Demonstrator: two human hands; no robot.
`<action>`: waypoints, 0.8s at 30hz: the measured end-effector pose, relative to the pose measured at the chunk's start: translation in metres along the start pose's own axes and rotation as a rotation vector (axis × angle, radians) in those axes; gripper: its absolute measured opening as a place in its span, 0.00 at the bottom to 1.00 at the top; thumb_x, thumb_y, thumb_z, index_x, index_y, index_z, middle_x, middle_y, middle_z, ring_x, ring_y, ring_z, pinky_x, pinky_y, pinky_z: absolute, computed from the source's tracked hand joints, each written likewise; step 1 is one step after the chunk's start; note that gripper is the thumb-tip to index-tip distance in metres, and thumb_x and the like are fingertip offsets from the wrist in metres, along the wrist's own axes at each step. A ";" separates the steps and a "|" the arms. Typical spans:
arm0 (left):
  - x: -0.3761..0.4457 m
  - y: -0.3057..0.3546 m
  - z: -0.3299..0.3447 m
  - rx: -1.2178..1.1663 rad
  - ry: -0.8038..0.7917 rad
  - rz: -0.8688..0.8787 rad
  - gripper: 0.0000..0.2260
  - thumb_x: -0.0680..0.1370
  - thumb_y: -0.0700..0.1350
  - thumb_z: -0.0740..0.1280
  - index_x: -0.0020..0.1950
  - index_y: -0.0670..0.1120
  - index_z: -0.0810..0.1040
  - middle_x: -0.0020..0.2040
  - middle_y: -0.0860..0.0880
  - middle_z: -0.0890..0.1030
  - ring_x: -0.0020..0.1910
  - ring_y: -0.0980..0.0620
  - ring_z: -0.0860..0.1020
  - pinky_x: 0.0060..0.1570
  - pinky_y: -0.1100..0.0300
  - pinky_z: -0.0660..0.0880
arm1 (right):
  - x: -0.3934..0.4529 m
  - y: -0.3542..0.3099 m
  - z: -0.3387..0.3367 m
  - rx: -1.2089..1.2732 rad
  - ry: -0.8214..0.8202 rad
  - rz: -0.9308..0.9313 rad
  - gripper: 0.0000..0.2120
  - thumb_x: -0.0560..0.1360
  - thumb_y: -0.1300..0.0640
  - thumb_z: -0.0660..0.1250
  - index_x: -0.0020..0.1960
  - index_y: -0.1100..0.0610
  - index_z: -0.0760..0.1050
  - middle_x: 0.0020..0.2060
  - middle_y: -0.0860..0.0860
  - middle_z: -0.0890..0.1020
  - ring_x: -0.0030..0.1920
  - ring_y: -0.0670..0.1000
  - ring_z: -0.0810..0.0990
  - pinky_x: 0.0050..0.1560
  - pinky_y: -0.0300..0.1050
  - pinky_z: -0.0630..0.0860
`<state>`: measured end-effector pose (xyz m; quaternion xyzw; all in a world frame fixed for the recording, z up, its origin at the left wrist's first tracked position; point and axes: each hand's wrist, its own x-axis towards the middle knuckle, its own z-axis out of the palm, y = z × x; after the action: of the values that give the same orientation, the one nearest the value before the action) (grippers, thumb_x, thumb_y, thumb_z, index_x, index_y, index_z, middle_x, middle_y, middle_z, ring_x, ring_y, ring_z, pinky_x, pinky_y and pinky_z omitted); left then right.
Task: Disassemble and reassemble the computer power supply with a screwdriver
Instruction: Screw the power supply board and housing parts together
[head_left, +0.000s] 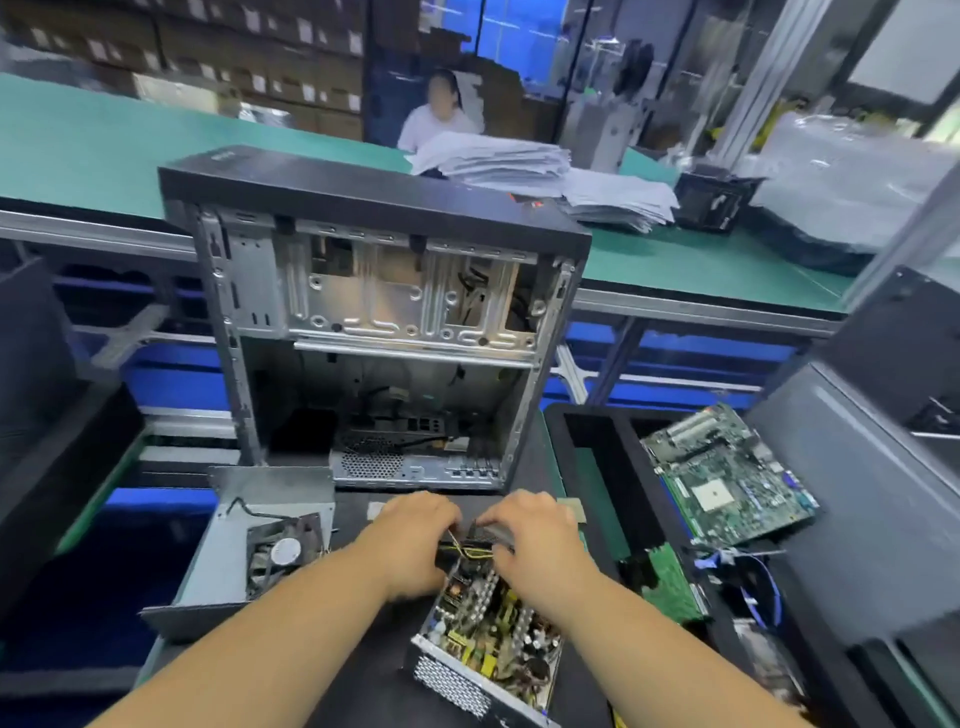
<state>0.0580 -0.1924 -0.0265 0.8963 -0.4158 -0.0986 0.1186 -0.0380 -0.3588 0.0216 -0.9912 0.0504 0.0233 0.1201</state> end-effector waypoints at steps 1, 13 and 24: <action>0.004 0.000 0.001 0.020 -0.014 -0.004 0.20 0.67 0.54 0.71 0.58 0.56 0.73 0.58 0.54 0.75 0.61 0.51 0.72 0.60 0.56 0.66 | -0.003 0.004 -0.003 -0.010 -0.007 0.045 0.20 0.76 0.54 0.63 0.66 0.41 0.73 0.61 0.44 0.74 0.64 0.52 0.69 0.62 0.51 0.64; 0.020 -0.013 0.000 0.124 0.007 0.004 0.09 0.75 0.40 0.63 0.48 0.55 0.70 0.51 0.52 0.79 0.50 0.48 0.74 0.49 0.56 0.67 | -0.042 0.049 -0.002 -0.122 -0.171 0.197 0.23 0.72 0.64 0.63 0.63 0.44 0.74 0.56 0.50 0.80 0.57 0.58 0.74 0.55 0.48 0.70; 0.005 -0.017 -0.038 0.139 0.021 0.104 0.08 0.69 0.48 0.60 0.46 0.52 0.76 0.38 0.53 0.78 0.42 0.53 0.73 0.63 0.59 0.56 | -0.017 0.043 -0.016 -0.418 -0.174 -0.078 0.17 0.67 0.68 0.63 0.51 0.51 0.76 0.47 0.50 0.79 0.52 0.57 0.73 0.43 0.47 0.64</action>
<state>0.0840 -0.1803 0.0041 0.8806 -0.4662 -0.0540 0.0654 -0.0590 -0.4025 0.0282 -0.9900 -0.0043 0.1140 -0.0832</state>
